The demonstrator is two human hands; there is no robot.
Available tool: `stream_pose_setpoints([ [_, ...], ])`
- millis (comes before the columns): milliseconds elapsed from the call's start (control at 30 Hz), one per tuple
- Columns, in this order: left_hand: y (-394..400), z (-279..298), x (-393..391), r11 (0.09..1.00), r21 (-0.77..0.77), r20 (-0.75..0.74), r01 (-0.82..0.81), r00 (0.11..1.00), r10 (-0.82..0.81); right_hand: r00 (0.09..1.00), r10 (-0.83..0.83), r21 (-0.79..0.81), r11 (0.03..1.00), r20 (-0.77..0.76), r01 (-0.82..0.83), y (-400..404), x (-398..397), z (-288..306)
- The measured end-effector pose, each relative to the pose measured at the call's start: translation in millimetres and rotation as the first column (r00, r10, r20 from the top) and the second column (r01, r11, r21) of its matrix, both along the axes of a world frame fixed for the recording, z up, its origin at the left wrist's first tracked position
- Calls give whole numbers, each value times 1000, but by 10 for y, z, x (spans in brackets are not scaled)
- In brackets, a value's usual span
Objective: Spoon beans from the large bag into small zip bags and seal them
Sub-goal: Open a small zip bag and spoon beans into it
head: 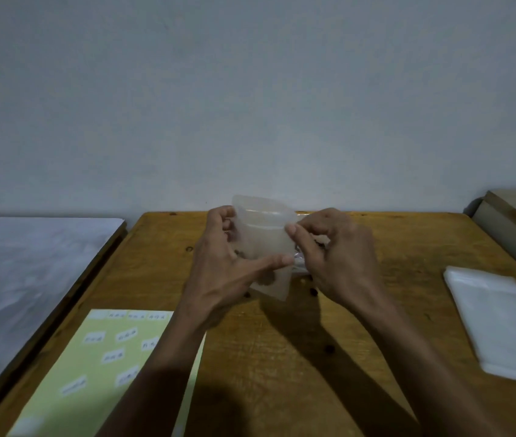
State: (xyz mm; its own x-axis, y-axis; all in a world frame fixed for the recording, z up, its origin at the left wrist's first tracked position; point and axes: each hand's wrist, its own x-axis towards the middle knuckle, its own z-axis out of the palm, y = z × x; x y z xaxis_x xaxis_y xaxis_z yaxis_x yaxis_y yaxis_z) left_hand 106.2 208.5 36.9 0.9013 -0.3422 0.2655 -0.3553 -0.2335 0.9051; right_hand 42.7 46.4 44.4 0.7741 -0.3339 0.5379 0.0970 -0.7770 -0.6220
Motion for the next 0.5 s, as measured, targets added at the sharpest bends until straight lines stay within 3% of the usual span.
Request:
stream_pose_setpoints([
  [133, 179, 29, 23, 956, -289, -149, 39, 985, -85, 999, -5, 7, 1000, 36, 4, -50, -65, 32],
  [233, 287, 28, 17, 945, -319, -165, 74, 977, -133, 999, 44, 119, 992, 3, -44, -17, -154, 43],
  [267, 310, 23, -9, 942, -325, -164, 88, 975, -148, 994, 112, 248, 963, -5, -107, 14, -191, 52],
  [367, 356, 20, -134, 930, -349, -176, 113, 967, -183, 936, 350, 630, 734, -31, -253, 138, -297, 77],
  [433, 380, 20, -231, 926, -346, -185, 153, 956, -228, 909, 415, 691, 667, -34, -279, 227, -350, 59],
  [500, 412, 26, -327, 916, -362, -223, 176, 937, -268, 920, 392, 699, 664, -21, -267, 300, -404, 31],
])
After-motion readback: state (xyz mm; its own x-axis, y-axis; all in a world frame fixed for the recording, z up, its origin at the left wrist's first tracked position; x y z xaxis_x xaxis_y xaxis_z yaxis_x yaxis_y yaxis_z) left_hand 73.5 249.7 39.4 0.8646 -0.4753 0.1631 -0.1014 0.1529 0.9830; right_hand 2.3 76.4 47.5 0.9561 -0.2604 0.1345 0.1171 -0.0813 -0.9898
